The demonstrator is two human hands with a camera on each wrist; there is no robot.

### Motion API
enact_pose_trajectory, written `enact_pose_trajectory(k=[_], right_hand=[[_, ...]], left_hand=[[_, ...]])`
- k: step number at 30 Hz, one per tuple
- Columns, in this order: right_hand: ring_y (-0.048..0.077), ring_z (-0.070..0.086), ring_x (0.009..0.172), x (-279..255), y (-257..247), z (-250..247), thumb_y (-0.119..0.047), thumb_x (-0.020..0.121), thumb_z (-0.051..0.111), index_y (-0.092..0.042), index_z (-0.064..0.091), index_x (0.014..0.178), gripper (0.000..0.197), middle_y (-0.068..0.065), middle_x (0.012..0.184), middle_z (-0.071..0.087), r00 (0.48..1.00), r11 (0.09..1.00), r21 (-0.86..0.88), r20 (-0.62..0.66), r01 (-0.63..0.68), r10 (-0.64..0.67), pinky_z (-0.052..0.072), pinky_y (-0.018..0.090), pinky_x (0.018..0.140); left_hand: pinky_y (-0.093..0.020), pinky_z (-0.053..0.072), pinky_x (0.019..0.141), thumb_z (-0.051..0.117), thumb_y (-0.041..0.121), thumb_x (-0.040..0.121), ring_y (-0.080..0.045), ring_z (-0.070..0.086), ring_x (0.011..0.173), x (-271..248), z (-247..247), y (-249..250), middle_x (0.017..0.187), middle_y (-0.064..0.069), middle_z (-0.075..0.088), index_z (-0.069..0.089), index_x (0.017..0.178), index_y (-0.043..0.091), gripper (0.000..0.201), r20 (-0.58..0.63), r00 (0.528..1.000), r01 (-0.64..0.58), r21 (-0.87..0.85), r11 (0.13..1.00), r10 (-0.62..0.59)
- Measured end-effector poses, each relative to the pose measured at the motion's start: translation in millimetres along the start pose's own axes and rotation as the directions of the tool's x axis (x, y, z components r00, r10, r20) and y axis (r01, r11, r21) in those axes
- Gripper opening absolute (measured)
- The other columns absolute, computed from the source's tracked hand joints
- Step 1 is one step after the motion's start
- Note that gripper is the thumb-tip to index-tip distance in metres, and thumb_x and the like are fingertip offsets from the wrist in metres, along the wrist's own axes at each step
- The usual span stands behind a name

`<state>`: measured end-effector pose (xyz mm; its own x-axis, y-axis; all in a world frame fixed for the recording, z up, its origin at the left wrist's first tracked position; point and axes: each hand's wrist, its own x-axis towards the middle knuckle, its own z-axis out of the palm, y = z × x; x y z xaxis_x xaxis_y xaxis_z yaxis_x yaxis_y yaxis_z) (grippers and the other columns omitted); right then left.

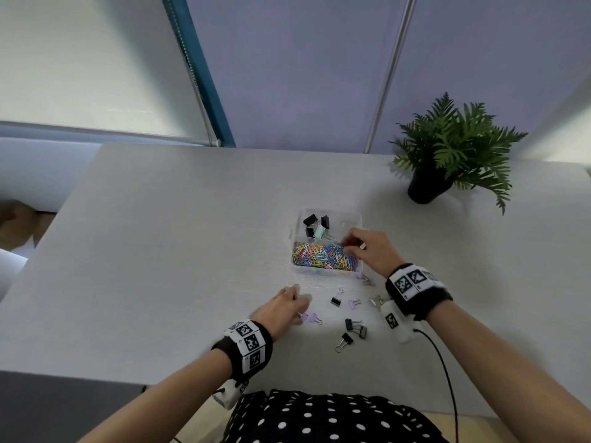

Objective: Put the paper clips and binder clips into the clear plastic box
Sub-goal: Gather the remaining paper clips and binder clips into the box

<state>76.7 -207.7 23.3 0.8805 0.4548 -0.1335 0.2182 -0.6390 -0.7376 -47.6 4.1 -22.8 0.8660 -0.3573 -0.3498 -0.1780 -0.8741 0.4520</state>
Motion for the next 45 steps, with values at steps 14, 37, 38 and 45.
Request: enact_pose_trajectory(k=[14,37,38,45], right_hand=[[0.027,0.040,0.112,-81.4,65.0,-7.5,-0.046,0.064,0.075,-0.015,0.036,0.122,0.077,0.008,0.120,0.037,0.853,0.770,-0.552,0.186,-0.320,0.488,0.044,0.041,0.093],[0.031,0.055,0.092,-86.6,61.3,38.3,-0.008,0.087,0.048,-0.005,0.057,0.100,0.016,0.012,0.094,0.047,0.922,0.857,-0.464,0.182,-0.227,0.343,0.033,0.025,0.069],[0.029,0.057,0.090,-84.7,59.0,31.1,-0.007,0.084,0.053,-0.007,0.060,0.091,0.010,0.010,0.090,0.051,0.916,0.878,-0.411,0.200,-0.245,0.349,0.035,0.023,0.069],[0.017,0.063,0.066,-36.2,23.0,-25.0,0.002,0.080,0.062,-0.011,0.059,0.076,0.014,0.010,0.081,0.063,0.935,0.909,0.228,0.153,-0.349,0.320,0.053,0.023,0.067]], left_hand=[[-0.021,0.047,0.079,0.062,0.019,0.086,-0.013,0.050,0.079,42.6,-69.3,-6.0,0.092,0.000,0.046,0.060,0.094,0.004,0.017,-0.276,0.961,-0.030,-0.152,0.988,-0.013],[-0.022,0.049,0.088,0.049,0.007,0.092,-0.007,0.055,0.086,47.2,-70.8,4.5,0.108,-0.008,0.063,0.062,0.106,0.007,0.019,-0.096,0.966,-0.251,-0.131,0.959,0.240],[-0.028,0.051,0.090,0.051,0.011,0.092,-0.009,0.056,0.088,40.6,-61.3,3.0,0.114,-0.007,0.060,0.059,0.112,0.009,0.022,-0.031,0.971,-0.241,-0.107,0.965,0.239],[-0.046,0.052,0.090,0.084,0.027,0.060,-0.029,0.041,0.120,29.5,-8.4,25.5,0.142,-0.010,0.023,0.007,0.143,0.032,0.113,0.270,0.961,-0.111,0.197,0.974,0.055]])
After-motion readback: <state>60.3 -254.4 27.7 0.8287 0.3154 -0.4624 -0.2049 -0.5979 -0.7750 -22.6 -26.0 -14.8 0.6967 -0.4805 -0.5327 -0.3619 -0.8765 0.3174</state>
